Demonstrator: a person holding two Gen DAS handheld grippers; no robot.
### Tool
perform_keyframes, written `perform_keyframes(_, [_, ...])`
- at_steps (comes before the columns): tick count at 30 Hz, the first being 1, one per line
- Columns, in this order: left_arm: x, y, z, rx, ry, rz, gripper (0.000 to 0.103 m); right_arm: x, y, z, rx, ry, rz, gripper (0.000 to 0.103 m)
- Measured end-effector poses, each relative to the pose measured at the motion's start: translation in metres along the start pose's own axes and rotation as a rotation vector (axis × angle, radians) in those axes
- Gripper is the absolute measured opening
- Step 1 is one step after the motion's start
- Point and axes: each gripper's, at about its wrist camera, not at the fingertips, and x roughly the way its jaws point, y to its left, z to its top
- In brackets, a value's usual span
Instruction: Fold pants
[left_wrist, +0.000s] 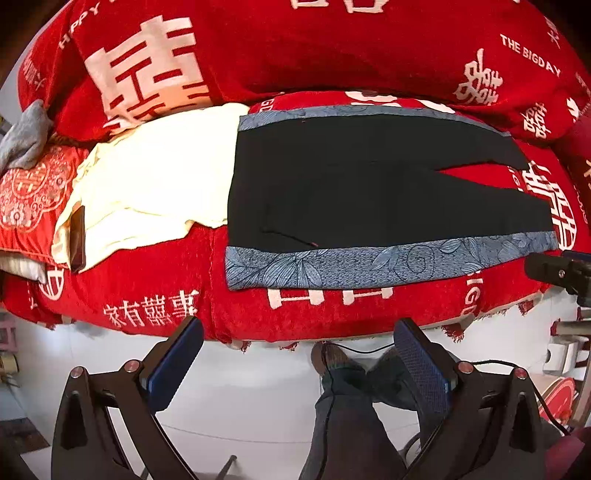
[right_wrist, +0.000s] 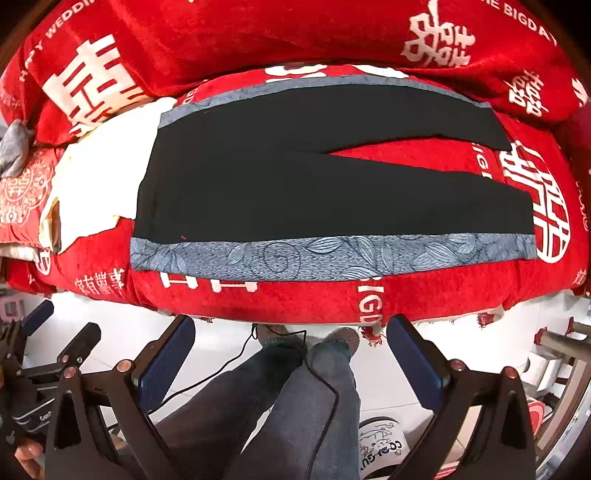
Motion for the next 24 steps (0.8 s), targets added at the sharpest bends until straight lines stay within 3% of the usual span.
perform_keyframes(8, [-0.002, -0.007, 0.01, 0.021, -0.042, 0.023, 0.103, -0.003, -0.014, -0.002, 0.012, -0.026, -0.019, 0.103])
perform_keyframes(24, [0.041, -0.015, 0.016, 0.003, 0.07, -0.006, 0.103, 0.03, -0.026, 0.004, 0.037, 0.007, -0.007, 0.103])
